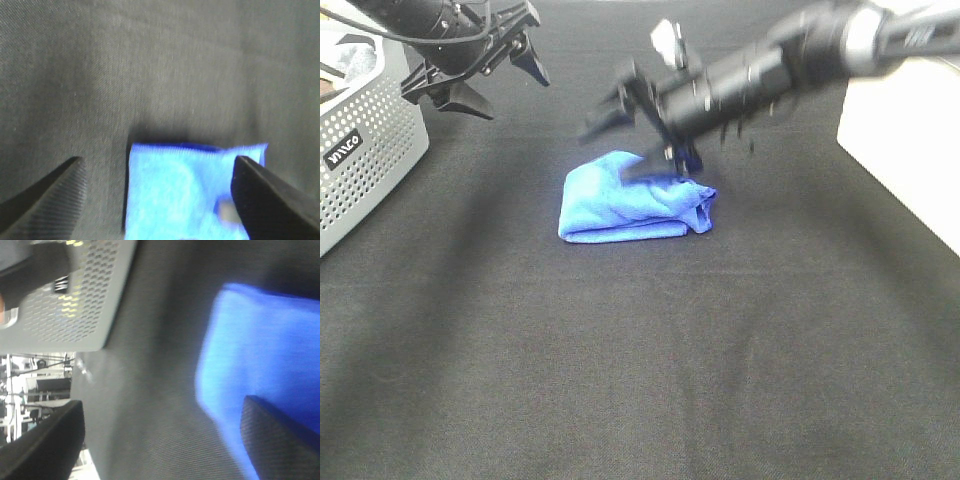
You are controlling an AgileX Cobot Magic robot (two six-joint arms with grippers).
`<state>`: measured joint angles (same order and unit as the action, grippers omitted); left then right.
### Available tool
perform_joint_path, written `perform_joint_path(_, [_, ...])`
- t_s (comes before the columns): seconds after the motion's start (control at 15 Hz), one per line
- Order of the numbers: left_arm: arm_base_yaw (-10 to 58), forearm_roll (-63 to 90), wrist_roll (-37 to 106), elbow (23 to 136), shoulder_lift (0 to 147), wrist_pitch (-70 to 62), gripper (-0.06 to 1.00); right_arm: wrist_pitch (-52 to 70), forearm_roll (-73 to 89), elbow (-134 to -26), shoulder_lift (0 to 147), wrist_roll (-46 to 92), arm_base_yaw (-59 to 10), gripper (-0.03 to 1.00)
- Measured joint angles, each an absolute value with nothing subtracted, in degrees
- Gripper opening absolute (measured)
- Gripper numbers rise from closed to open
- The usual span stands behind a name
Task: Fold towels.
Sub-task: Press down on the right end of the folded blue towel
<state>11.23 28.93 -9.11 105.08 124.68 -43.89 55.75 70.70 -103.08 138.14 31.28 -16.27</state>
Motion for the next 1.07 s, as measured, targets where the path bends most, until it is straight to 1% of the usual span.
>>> perform_joint_path(0.2, [11.2,28.9,-8.3,105.1,124.7,-44.1,0.76,55.7,69.7,-103.1,140.1,30.9,-12.8,0.80])
perform_joint_path(0.4, [11.2,28.9,-8.2,105.1,124.7,-44.2,0.76,58.0,65.5,-103.1,140.1,29.8,-9.6,0.79])
perform_joint_path(0.67, [11.2,28.6,-8.0,105.1,124.2,-46.6,0.76,61.9,60.2,-103.1,139.7,29.4,-8.3,0.79])
perform_joint_path(0.93, [11.2,22.3,-6.7,105.1,117.4,-52.5,0.76,62.5,45.5,-103.1,131.6,21.3,-8.0,0.79])
perform_joint_path(1.07, [11.2,16.9,-6.6,105.1,113.3,-57.1,0.76,63.9,38.6,-103.1,126.3,17.2,-8.0,0.79])
